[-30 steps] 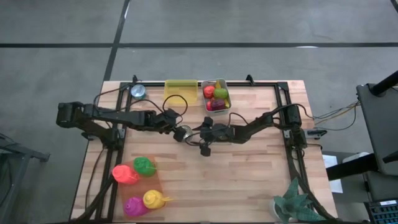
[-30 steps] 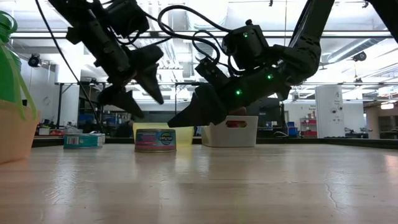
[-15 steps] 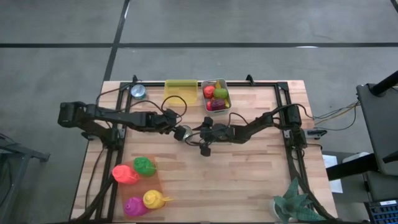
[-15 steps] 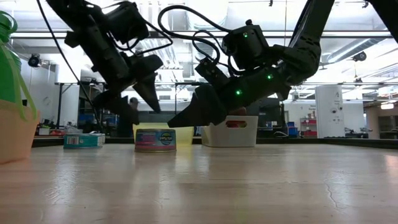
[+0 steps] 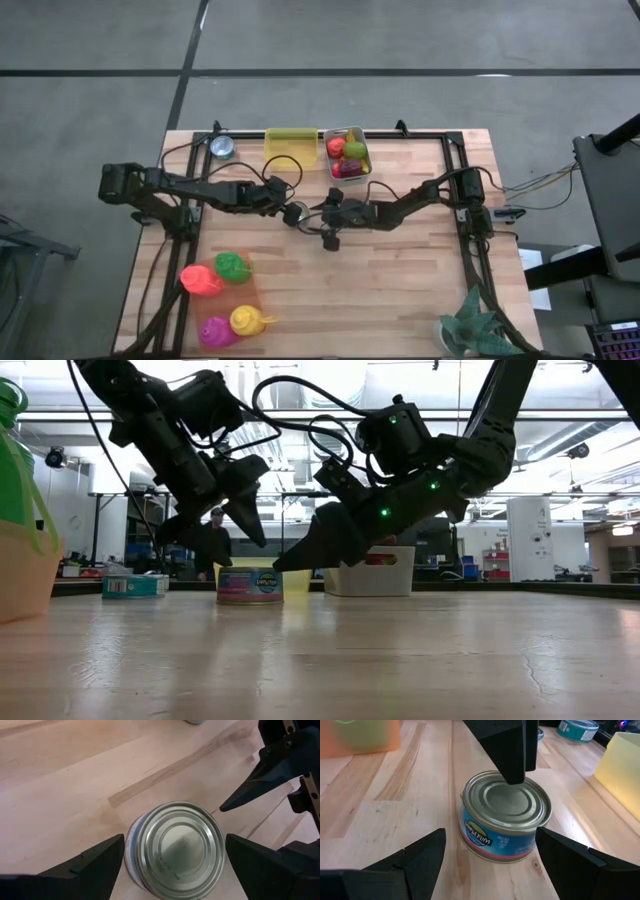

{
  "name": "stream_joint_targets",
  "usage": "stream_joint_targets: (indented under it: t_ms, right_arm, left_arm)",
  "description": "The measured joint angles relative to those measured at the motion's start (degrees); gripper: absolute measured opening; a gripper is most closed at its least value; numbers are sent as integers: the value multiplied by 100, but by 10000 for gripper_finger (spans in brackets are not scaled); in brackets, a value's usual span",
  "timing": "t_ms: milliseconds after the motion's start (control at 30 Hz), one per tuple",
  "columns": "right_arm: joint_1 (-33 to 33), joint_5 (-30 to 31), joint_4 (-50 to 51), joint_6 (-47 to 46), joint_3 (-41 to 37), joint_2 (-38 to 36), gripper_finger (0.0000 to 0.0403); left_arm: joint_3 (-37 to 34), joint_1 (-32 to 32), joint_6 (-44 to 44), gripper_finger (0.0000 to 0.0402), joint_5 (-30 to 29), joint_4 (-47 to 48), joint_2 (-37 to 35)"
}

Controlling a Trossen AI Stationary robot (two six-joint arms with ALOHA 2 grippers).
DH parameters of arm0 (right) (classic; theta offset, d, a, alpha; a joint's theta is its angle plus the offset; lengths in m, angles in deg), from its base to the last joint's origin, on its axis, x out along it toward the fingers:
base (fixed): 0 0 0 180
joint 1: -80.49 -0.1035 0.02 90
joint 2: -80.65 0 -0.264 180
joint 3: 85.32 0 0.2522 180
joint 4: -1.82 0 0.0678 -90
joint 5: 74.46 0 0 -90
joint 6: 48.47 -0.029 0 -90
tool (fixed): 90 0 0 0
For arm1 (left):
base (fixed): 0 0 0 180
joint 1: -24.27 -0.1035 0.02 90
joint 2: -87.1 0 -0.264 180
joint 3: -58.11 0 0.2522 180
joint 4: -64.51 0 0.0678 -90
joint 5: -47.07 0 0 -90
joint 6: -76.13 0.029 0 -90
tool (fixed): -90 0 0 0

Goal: Pick & Place Food Item
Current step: Put the blue and pink tuna can into the yellow bin

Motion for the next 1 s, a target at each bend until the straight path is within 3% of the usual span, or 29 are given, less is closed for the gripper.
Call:
stream_joint_targets:
  t_ms: [233,600,1000]
  right_arm:
    - [19,8,-106,-66,0,98,306]
    - [21,142,-182,-150,433,937,306]
    - [12,466,-58,-176,492,885,306]
  left_arm:
    - [0,0,1,353,0,0,0]
    - [-7,0,0,353,2,11,219]
    - [-7,2,-166,353,204,-5,219]
